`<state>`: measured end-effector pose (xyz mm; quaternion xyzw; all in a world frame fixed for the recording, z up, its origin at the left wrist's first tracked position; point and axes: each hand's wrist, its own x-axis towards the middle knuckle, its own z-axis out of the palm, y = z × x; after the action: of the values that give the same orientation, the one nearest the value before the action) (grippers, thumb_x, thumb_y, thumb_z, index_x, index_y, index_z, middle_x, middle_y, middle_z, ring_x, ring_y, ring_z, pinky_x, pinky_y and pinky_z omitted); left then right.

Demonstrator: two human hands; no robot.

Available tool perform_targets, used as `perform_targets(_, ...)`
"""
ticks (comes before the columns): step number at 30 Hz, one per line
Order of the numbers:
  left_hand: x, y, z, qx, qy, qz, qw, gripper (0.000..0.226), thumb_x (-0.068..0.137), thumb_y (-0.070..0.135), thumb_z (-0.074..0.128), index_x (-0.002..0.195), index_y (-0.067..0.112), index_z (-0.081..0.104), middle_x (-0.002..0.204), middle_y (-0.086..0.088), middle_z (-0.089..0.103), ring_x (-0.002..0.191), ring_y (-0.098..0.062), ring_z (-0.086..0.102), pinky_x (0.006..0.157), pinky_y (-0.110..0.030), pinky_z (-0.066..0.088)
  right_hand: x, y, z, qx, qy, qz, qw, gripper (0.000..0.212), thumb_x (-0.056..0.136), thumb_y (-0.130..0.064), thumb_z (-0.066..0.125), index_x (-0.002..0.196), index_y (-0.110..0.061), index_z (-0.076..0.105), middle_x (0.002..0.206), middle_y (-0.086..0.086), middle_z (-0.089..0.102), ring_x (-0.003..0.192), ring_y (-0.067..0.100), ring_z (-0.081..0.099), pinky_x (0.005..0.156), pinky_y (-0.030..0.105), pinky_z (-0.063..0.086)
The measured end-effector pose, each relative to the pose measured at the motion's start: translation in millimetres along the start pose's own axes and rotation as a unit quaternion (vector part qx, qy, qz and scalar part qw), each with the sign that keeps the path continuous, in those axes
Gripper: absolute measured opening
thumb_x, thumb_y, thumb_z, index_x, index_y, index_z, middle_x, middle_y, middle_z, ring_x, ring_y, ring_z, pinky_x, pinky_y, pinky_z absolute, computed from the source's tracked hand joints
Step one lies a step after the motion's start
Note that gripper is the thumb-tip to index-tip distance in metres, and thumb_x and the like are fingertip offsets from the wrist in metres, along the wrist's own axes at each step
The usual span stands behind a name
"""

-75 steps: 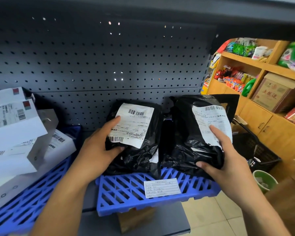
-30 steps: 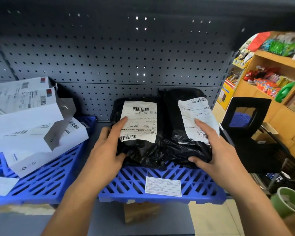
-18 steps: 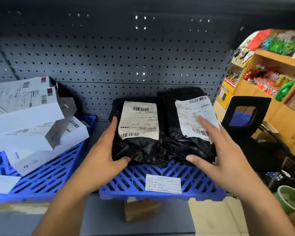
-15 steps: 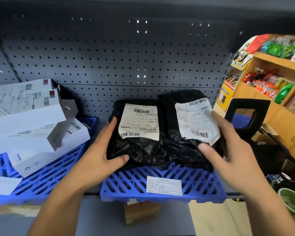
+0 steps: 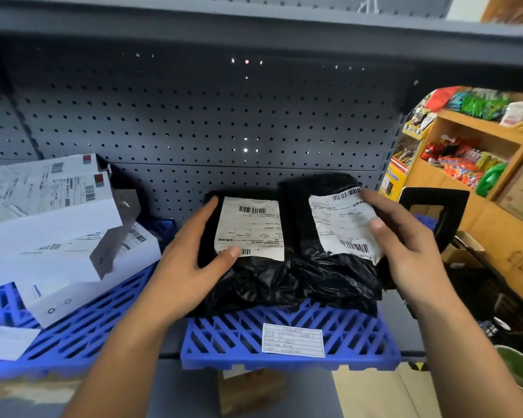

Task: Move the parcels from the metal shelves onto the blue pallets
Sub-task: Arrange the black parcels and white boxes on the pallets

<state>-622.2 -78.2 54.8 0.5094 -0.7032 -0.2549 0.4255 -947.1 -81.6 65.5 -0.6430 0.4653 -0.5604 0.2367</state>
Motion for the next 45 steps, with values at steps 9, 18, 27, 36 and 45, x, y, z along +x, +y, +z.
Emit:
perform_targets(9,5,-4,2,-0.011,-0.083,-0.015,0.996,0.085,0.076,0.073,0.063,0.151,0.057,0.025,0.141,0.041,0.042,0.129,0.024,0.038,0.107,-0.011,0.031,5,20,-6,-0.005,-0.076,-0.033,0.997,0.045,0.093,-0.005,0.044,0.132,-0.009,0.067,0.145,-0.005,0.061,0.142,0.007,0.047,0.115,0.016,0.034)
perform_targets(18,6,-5,13,-0.010,-0.061,-0.032,0.998,0.092,0.069,0.077,0.068,0.150,0.056,0.030,0.138,0.044,0.043,0.130,0.023,0.037,0.114,-0.018,0.030,-3,22,2,-0.130,-0.099,-0.023,0.986,0.064,0.083,-0.061,0.063,0.141,-0.033,0.060,0.136,-0.018,0.047,0.139,0.005,0.041,0.114,0.014,0.027)
perform_targets(27,1,-1,16,-0.035,-0.063,-0.016,0.997,0.063,0.082,0.064,0.063,0.142,0.053,0.047,0.145,0.033,0.048,0.133,0.014,0.043,0.119,-0.029,0.035,-18,20,19,-0.185,-0.048,-0.030,0.981,0.069,0.075,-0.068,0.069,0.137,-0.041,0.058,0.148,-0.020,0.035,0.143,-0.004,0.035,0.110,0.008,0.026)
perform_targets(36,12,30,7,0.156,-0.023,0.001,0.987,0.082,0.074,0.092,0.026,0.148,0.058,0.029,0.167,0.019,0.011,0.155,-0.003,0.000,0.126,-0.041,0.012,1,-15,4,-0.256,-0.066,-0.069,0.962,0.065,0.086,-0.071,0.050,0.141,-0.037,0.056,0.155,-0.015,0.037,0.148,0.005,0.030,0.116,0.026,0.025)
perform_targets(45,53,77,39,0.218,-0.169,0.050,0.960,0.075,0.091,0.076,0.020,0.158,0.045,0.011,0.168,0.018,0.002,0.155,-0.004,-0.004,0.126,-0.034,0.004,32,-26,16,-0.326,-0.140,-0.026,0.935,0.090,0.080,-0.086,0.034,0.158,-0.040,0.031,0.166,-0.015,0.027,0.157,0.008,0.015,0.124,0.033,0.017)
